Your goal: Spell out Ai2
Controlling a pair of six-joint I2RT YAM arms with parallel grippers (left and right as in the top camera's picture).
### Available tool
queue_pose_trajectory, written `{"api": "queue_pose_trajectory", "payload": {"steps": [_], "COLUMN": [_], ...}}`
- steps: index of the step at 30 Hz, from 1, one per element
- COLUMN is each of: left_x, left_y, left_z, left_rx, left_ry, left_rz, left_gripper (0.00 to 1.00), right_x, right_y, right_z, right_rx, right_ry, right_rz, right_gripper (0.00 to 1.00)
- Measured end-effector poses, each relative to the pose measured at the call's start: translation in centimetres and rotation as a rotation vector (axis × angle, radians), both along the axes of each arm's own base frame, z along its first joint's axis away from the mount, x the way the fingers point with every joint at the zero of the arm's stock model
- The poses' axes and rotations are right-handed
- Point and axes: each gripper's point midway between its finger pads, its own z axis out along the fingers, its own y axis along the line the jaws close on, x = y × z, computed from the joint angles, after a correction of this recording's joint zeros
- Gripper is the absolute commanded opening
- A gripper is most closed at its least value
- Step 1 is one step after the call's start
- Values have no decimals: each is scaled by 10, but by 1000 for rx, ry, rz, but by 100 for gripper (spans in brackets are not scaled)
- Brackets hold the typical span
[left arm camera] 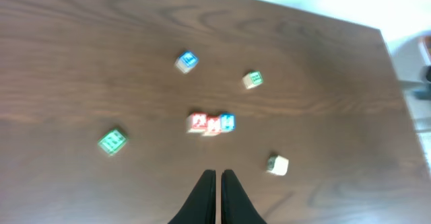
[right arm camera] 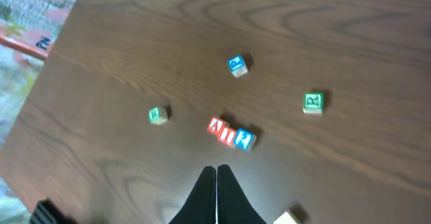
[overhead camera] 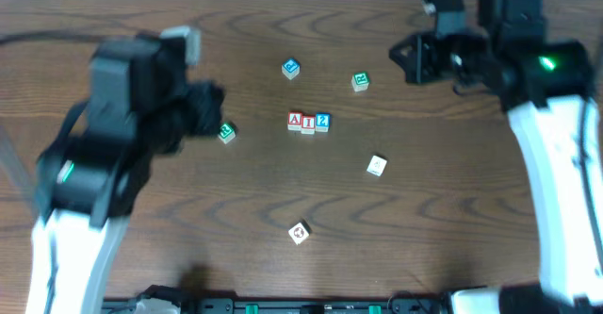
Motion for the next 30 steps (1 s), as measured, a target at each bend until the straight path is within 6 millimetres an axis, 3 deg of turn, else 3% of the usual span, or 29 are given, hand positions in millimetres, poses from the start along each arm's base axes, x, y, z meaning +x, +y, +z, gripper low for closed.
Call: {"api": "queue_pose_trajectory", "payload": {"steps": [2,8,12,23,30], "left_x": [-30,-91,-123,-165,-160], "left_y": [15,40,48,60,79], "left_z": [14,48,51,10,10], "left_rx": [45,68,69,122,200], "left_ry": [-50,-216,-249,-70,-88], "left_rz": [21,65,73,70,152], "left_gripper": [98,95,95,95,95], "right_x": [-24,-84,-115,-121,-121], "right_y": [-8,-22,-28,-30,-30], "right_z": [14,33,29,25,25], "right_rx": [-23,-61,-77,-89,-89], "right_ry": [-17,-15,46,70,70], "right_rz": [-12,-28,-30,-35,-35], "right_gripper": [99,100,99,99,99]}}
